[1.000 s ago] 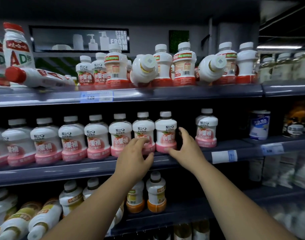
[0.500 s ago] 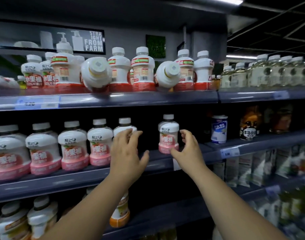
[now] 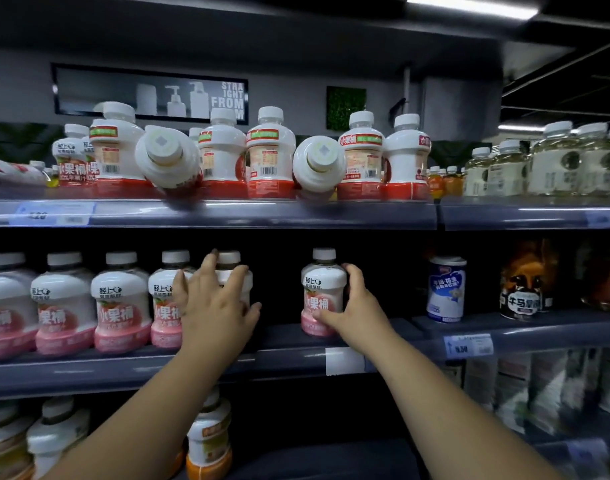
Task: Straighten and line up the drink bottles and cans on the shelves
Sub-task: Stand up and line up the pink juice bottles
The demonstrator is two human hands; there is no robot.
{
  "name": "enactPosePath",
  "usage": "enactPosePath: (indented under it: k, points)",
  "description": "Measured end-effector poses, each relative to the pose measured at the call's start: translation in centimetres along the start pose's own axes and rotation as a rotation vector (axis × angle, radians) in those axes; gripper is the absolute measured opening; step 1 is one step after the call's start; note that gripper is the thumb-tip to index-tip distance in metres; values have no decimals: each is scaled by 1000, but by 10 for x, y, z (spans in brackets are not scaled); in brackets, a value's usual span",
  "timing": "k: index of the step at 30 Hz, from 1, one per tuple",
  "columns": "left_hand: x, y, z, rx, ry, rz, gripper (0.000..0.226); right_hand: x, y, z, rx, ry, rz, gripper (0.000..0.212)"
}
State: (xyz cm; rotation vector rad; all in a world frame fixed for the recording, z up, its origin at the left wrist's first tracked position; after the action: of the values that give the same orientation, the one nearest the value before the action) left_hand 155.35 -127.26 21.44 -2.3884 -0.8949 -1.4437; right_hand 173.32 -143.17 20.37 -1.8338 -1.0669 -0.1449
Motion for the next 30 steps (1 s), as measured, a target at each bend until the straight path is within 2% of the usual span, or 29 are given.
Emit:
enactPosePath:
  k: [5, 10, 16, 22, 26, 30]
  points:
    - [-2, -4, 1, 30, 43, 30, 64, 5, 3, 2, -64, 17, -8, 91]
    - [-3, -8, -1, 10, 75, 67, 62, 9, 3, 6, -59, -25, -18, 90]
    - [-4, -20, -6, -33, 36, 107, 59, 10, -15, 18, -5, -140, -21, 89]
    - [-2, -28, -19, -86, 51, 224, 50, 11, -36, 40, -27, -171, -16, 90]
    - [-2, -38, -24, -28, 13, 231, 52, 11, -44, 53, -45, -159, -4, 95]
    - [-1, -44, -22, -15, -57, 220, 61, 7, -48, 64, -68, -93, 1, 111]
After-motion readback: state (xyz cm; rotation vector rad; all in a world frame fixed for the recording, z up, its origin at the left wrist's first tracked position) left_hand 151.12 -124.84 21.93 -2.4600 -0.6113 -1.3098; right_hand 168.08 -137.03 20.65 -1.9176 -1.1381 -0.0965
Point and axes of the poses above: each hand's wrist, its own x-axis towards the middle knuckle, its own z-axis out of the palm, y = z × x, the point moved 3 cm from there along x, towards the middle knuckle, and after that the axes turned 1 degree about -x, right-handed, at the moved point
